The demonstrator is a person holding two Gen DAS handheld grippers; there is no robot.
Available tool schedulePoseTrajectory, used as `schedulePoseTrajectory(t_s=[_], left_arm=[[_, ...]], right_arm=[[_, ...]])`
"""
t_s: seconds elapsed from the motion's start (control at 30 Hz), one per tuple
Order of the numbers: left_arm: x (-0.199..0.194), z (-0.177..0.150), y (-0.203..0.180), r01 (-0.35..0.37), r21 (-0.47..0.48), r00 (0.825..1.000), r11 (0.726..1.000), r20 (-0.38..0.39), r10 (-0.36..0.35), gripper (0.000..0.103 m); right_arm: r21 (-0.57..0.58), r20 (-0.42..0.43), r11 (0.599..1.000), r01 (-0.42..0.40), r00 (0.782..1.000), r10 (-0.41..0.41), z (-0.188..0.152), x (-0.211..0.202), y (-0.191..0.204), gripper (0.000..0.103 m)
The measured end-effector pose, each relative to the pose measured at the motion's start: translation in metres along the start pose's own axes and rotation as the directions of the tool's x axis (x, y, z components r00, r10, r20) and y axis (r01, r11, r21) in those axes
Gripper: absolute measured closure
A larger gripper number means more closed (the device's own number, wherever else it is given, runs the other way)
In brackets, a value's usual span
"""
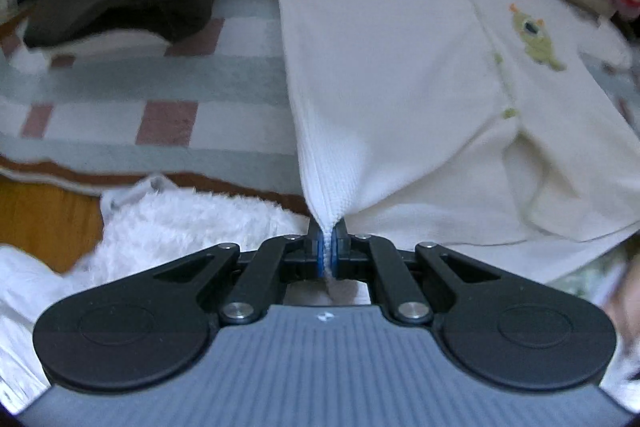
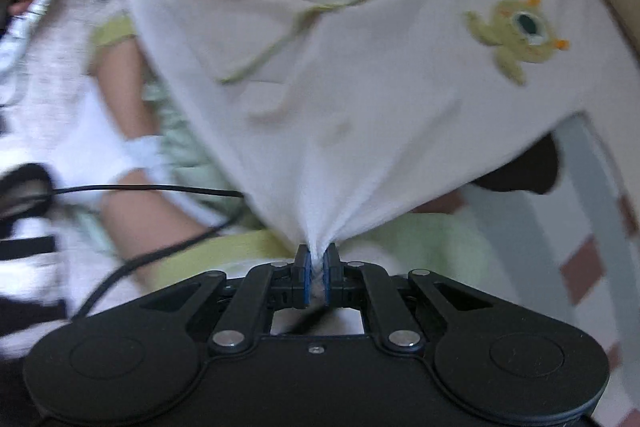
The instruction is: Fold clothes
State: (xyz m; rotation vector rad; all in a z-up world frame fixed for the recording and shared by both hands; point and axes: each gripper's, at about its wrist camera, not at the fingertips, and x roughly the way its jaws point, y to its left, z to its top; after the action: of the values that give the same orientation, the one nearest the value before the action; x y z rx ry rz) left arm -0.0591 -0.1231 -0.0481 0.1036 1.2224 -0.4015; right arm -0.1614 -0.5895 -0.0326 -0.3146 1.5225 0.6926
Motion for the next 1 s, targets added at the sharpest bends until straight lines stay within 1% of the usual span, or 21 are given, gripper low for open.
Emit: schedulePoseTrajectory(t_s=[0.03, 0.07, 0.13, 0.17, 0.3, 0.37, 0.43, 0.47, 0.5, 0.53, 0.57, 0.6, 0.67, 0.73, 0.77, 0.8, 0.87, 0.9, 0.93, 0.97, 1.0], left_arm=[[-0.008, 0.002, 0.004, 0.016, -0.008, 1.000, 1.000, -0.001, -0.016, 0.100], [-0.016, 0.003, 0.007, 0.026, -0.012, 1.000, 1.000, -0.002, -0.026, 0.100], [-0.031, 0.004, 0.007, -0.016, 0.009, 1.000, 1.000, 0.008, 0.016, 0.100], [-0.038, 0.003, 0.008, -0.035, 0.014, 0.999, 0.999, 0.012, 0.035, 0.100], [-0.052, -0.008, 0.021, -0.015, -0.033, 1.000, 0.999, -0.012, 0.015, 0.100], [-0.048, -0.013, 0.020, -0.047, -0.008, 0.999, 0.999, -0.013, 0.047, 0.100], [-0.038, -0.012, 0.015, -0.071, 0.035, 0.997, 0.997, -0.001, 0.072, 0.100], [-0.034, -0.009, 0.009, -0.092, 0.068, 0.996, 0.993, 0.020, 0.091, 0.099], [-0.031, -0.006, 0.001, -0.119, 0.104, 0.993, 0.987, 0.023, 0.117, 0.098], [-0.030, -0.007, -0.007, -0.138, 0.150, 0.990, 0.979, 0.019, 0.136, 0.097], [-0.029, -0.007, -0.014, -0.156, 0.195, 0.988, 0.968, 0.017, 0.155, 0.096], [-0.028, -0.008, -0.021, -0.173, 0.240, 0.985, 0.955, 0.016, 0.175, 0.096], [-0.027, -0.010, -0.035, -0.204, 0.327, 0.977, 0.923, 0.015, 0.211, 0.092], [-0.032, -0.013, -0.041, -0.211, 0.378, 0.974, 0.901, 0.009, 0.225, 0.085], [-0.037, -0.012, -0.042, -0.205, 0.380, 0.976, 0.902, 0.005, 0.219, 0.083], [-0.042, -0.011, -0.042, -0.196, 0.382, 0.978, 0.903, 0.004, 0.210, 0.078], [-0.057, -0.007, -0.045, -0.163, 0.388, 0.986, 0.907, 0.045, 0.158, 0.076], [-0.065, -0.006, -0.049, -0.145, 0.401, 0.989, 0.905, 0.075, 0.126, 0.073], [-0.073, -0.004, -0.053, -0.129, 0.413, 0.990, 0.902, 0.107, 0.093, 0.066], [-0.080, -0.002, -0.057, -0.113, 0.425, 0.989, 0.898, 0.139, 0.059, 0.062], [-0.083, -0.001, -0.061, -0.094, 0.436, 0.986, 0.895, 0.166, 0.022, 0.057]], right_arm=[[-0.011, 0.002, 1.000, -0.012, 1.000, 0.012, -0.002, -0.007, 0.006, 0.095], [-0.020, 0.002, 1.000, -0.003, 1.000, 0.003, -0.004, -0.015, 0.010, 0.095], [-0.037, 0.002, 0.999, 0.016, 1.000, -0.016, -0.007, -0.031, 0.017, 0.095], [-0.026, 0.004, 1.000, 0.010, 1.000, -0.010, -0.009, -0.037, 0.016, 0.095], [0.075, 0.030, 0.996, -0.051, 0.998, 0.049, -0.024, -0.052, -0.001, 0.095], [0.112, 0.031, 0.991, -0.076, 0.997, 0.073, -0.033, -0.045, -0.003, 0.095], [0.134, 0.016, 0.987, -0.085, 0.996, 0.083, -0.033, -0.027, -0.005, 0.095], [0.121, 0.021, 0.989, -0.089, 0.996, 0.087, -0.027, -0.022, -0.004, 0.095], [0.107, 0.027, 0.990, -0.093, 0.996, 0.090, -0.021, -0.017, -0.002, 0.094], [0.089, 0.015, 0.992, -0.085, 0.996, 0.084, -0.015, -0.014, 0.001, 0.090], [0.070, 0.002, 0.995, -0.077, 0.997, 0.077, -0.009, -0.011, 0.004, 0.086], [0.051, -0.010, 0.996, -0.069, 0.998, 0.070, -0.004, -0.009, 0.007, 0.084], [-0.027, -0.045, 0.999, -0.032, 0.999, 0.031, 0.000, -0.006, 0.019, 0.075], [-0.120, -0.055, 0.993, 0.017, 0.998, -0.024, 0.002, -0.013, 0.035, 0.073], [-0.150, -0.037, 0.988, 0.042, 0.998, -0.048, 0.003, -0.020, 0.039, 0.072], [-0.178, -0.019, 0.982, 0.068, 0.997, -0.072, 0.004, -0.027, 0.042, 0.072], [-0.200, 0.079, 0.975, 0.095, 0.994, -0.080, 0.009, -0.046, 0.047, 0.072], [-0.199, 0.136, 0.975, 0.102, 0.988, -0.076, 0.013, -0.055, 0.048, 0.071], [-0.179, 0.204, 0.981, 0.075, 0.978, -0.038, 0.017, -0.063, 0.046, 0.071], [-0.152, 0.256, 0.988, 0.030, 0.967, 0.010, 0.022, -0.063, 0.044, 0.071], [-0.127, 0.308, 0.992, -0.018, 0.950, 0.057, 0.027, -0.063, 0.042, 0.071]])
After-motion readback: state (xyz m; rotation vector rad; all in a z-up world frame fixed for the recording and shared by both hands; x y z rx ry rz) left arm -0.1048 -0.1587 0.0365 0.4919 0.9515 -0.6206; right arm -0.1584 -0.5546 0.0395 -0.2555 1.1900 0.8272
